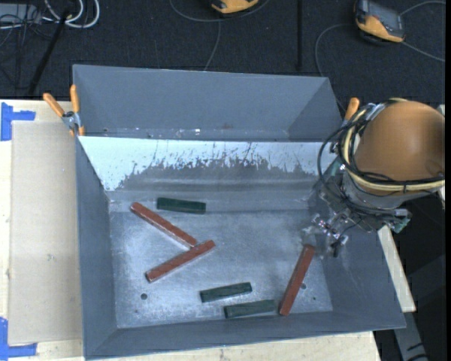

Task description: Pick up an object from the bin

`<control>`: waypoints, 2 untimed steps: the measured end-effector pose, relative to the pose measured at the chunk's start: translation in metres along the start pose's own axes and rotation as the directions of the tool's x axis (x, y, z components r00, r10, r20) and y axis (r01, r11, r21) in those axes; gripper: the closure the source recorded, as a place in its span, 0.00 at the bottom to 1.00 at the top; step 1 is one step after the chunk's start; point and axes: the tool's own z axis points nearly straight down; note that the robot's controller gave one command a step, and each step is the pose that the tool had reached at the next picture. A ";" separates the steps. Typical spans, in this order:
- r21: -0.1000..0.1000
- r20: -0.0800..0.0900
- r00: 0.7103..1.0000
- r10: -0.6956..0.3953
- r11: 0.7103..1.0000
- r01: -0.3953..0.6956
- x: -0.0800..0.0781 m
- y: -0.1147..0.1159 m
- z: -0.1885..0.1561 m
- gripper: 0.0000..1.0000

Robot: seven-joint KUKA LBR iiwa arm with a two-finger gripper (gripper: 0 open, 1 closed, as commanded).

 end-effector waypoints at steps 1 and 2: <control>-0.007 -0.003 1.000 0.002 1.000 -0.002 0.000 0.001 0.005 0.00; -0.014 -0.002 0.949 -0.317 0.948 0.317 -0.031 0.047 0.102 0.00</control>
Offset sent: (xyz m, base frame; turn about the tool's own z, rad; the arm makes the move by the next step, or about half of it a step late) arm 0.0000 0.0000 0.0000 0.0000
